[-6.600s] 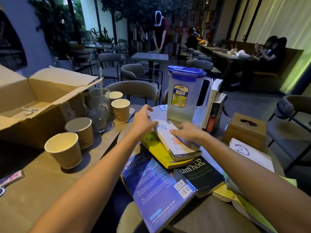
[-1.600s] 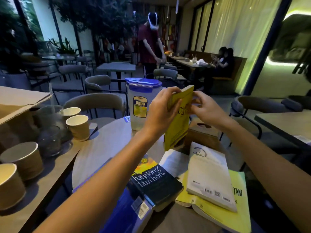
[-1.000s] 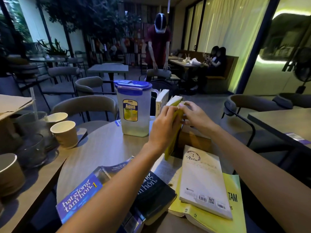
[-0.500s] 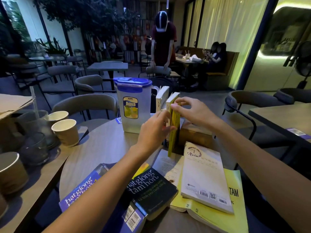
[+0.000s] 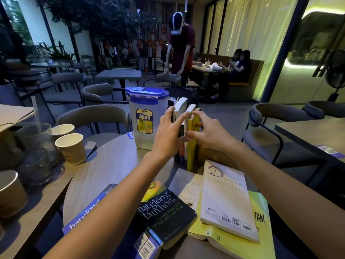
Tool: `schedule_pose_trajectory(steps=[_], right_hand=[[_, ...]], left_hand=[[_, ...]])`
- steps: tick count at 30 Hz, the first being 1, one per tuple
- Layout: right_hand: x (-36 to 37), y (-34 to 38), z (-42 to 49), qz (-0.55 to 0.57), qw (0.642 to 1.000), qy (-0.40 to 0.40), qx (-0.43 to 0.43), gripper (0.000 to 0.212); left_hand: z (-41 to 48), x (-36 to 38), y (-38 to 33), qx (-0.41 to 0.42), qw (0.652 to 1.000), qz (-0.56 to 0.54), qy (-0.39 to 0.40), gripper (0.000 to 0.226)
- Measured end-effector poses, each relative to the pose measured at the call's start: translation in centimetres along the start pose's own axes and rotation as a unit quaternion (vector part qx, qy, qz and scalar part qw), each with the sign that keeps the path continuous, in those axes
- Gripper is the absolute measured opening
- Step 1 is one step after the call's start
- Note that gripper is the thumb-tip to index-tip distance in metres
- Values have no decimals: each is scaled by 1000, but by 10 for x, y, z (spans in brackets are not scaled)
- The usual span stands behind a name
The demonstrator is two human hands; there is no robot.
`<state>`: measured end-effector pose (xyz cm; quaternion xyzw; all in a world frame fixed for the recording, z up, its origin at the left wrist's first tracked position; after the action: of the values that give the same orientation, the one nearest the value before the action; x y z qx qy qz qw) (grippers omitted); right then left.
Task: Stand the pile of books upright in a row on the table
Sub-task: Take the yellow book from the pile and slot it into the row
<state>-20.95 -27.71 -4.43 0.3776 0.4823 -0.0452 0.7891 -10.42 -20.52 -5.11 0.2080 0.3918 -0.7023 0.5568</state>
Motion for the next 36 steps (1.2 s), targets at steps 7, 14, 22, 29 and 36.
schedule_pose_trajectory(steps=[7,14,22,29,36], right_hand=[[5,-3,4,-15,999,-22,-18,70],[7,-6,10,-6,1000,-24,-19,70],[5,-4,8,-8,999,-22,-26,70],[-11,8,-3,-61,996,-54,-38,67],[18,59,-20,-58,993,24,-95,37]], left_hand=[[6,0,-2,16,997,73,-24,83],[8,0,-1,16,995,86,-50,78],[8,4,4,12,996,68,-48,80],[-5,-24,31,-72,996,-15,-42,76],[-53,-57,73,-144,984,-85,58,24]])
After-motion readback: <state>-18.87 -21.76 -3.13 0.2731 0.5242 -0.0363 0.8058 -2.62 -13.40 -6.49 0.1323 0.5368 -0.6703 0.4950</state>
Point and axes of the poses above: each hand's wrist, its own z-axis towards the middle knuckle, its own x-axis out of the palm, y = z × x, the point moved 10 cm from there along z, towards the middle knuckle, and after that the axes turned 7 degrees about y, right-handed, at the moved point
